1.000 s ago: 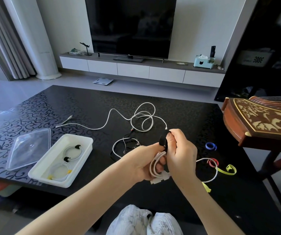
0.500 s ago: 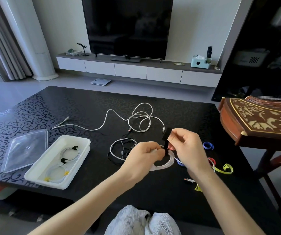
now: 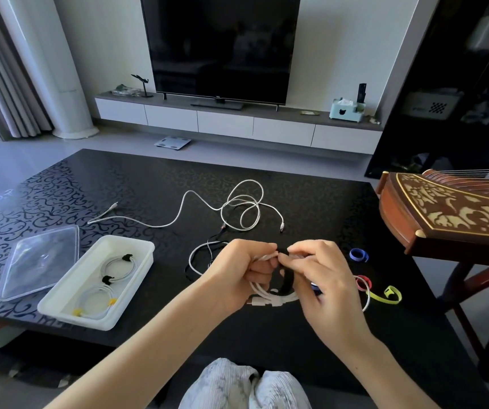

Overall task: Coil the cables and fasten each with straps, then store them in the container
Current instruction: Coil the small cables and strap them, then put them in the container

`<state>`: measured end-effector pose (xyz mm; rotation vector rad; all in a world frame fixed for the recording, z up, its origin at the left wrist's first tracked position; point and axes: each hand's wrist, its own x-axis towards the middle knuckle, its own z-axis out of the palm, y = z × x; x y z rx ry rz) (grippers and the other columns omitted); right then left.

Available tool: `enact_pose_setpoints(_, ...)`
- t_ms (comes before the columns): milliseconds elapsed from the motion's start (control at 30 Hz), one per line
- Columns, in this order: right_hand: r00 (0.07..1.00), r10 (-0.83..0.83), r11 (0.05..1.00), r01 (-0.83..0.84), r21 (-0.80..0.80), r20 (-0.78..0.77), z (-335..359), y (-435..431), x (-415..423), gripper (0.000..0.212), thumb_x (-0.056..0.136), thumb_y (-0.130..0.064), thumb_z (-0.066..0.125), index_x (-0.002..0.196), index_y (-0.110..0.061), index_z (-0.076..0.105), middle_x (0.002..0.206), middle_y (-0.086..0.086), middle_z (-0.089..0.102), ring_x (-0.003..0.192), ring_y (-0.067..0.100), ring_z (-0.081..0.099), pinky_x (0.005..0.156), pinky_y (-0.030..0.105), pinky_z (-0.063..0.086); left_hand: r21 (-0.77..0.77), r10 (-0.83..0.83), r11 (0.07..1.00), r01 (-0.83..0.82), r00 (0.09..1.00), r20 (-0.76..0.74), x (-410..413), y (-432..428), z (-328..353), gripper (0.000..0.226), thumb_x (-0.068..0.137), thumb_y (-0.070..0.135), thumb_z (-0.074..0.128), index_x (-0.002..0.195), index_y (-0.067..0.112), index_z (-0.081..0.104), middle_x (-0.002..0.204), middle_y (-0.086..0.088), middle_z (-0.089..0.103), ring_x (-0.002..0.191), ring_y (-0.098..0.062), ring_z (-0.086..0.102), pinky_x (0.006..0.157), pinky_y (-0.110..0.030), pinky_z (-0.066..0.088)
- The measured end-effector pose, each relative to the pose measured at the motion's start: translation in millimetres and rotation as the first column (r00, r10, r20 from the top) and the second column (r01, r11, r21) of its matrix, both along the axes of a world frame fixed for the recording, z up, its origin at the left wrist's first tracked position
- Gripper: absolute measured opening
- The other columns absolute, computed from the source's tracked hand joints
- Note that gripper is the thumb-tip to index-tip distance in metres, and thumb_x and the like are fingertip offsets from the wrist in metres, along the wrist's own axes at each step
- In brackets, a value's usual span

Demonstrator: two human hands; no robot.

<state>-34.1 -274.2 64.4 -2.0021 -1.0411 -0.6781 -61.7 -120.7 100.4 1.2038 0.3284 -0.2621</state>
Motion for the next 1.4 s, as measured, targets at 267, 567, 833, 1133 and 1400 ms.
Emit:
enact_pose_setpoints(267, 0.710, 0.323, 0.888, 0.003, 0.461, -0.626, 12.9, -6.7, -9.5, 0.018, 0.076, -0.004, 0.056, 0.093, -0.008, 0.057, 0.087, 0.014, 0.060, 0.081, 0.016, 0.063, 0.066, 0.024, 0.049, 0.403, -0.059, 0.914, -0.041, 0.971, 0.234, -3.0, -5.9, 0.1, 0.024, 0.084, 0.010, 0.066, 0.064, 0.013, 0.052, 0.048, 0.009, 0.048, 0.045, -0.006, 0.043, 0.050, -0.021, 0.036)
enact_pose_setpoints(567, 0.388, 0.222, 0.949, 0.124, 0.290, -0.894, 30.1, 0.7, -5.0, 0.030, 0.098, -0.035, 0.041, 0.107, -0.024, 0.068, 0.090, 0.003, 0.074, 0.085, 0.014, 0.070, 0.073, 0.027, 0.056, 0.740, -0.186, 0.620, -0.259, 0.868, 0.460, -9.2, -15.1, -7.8, 0.010, 0.083, 0.021, 0.070, 0.076, 0.014, 0.068, 0.064, -0.001, 0.066, 0.054, -0.010, 0.059, 0.054, -0.027, 0.049)
enact_pose_setpoints(833, 0.413, 0.253, 0.932, 0.139, 0.335, -0.875, 42.5, 0.6, 2.5, 0.023, 0.091, -0.008, 0.058, 0.108, -0.018, 0.069, 0.078, 0.011, 0.071, 0.065, 0.014, 0.063, 0.056, 0.022, 0.052, 0.622, -0.202, 0.760, -0.187, 0.842, 0.500, -16.4, -11.0, -4.6, 0.014, 0.080, 0.027, 0.063, 0.091, 0.018, 0.062, 0.074, 0.000, 0.067, 0.066, -0.019, 0.060, 0.064, -0.037, 0.048)
enact_pose_setpoints(1133, 0.516, 0.134, 0.969, 0.112, 0.221, -0.846, 51.7, -4.8, 3.5, 0.023, 0.086, -0.013, 0.066, 0.107, -0.016, 0.059, 0.074, 0.008, 0.073, 0.064, 0.020, 0.070, 0.060, 0.026, 0.055, 0.613, -0.295, 0.779, -0.131, 0.786, 0.543, -18.4, -7.6, -7.1, 0.018, 0.088, 0.028, 0.052, 0.083, 0.016, 0.065, 0.074, -0.011, 0.060, 0.070, -0.028, 0.052, 0.067, -0.038, 0.042)
enact_pose_setpoints(1400, 0.810, 0.050, 0.989, 0.040, 0.140, -0.585, 58.6, -13.1, -0.3, 0.008, 0.083, -0.016, 0.068, 0.075, -0.016, 0.069, 0.069, -0.003, 0.071, 0.067, 0.008, 0.068, 0.063, 0.016, 0.053, 0.515, -0.280, 0.857, 0.001, 0.841, 0.463, -18.3, -8.0, -6.1, 0.024, 0.084, 0.024, 0.053, 0.064, 0.014, 0.060, 0.051, 0.010, 0.037, 0.047, -0.005, 0.030, 0.049, -0.016, 0.026)
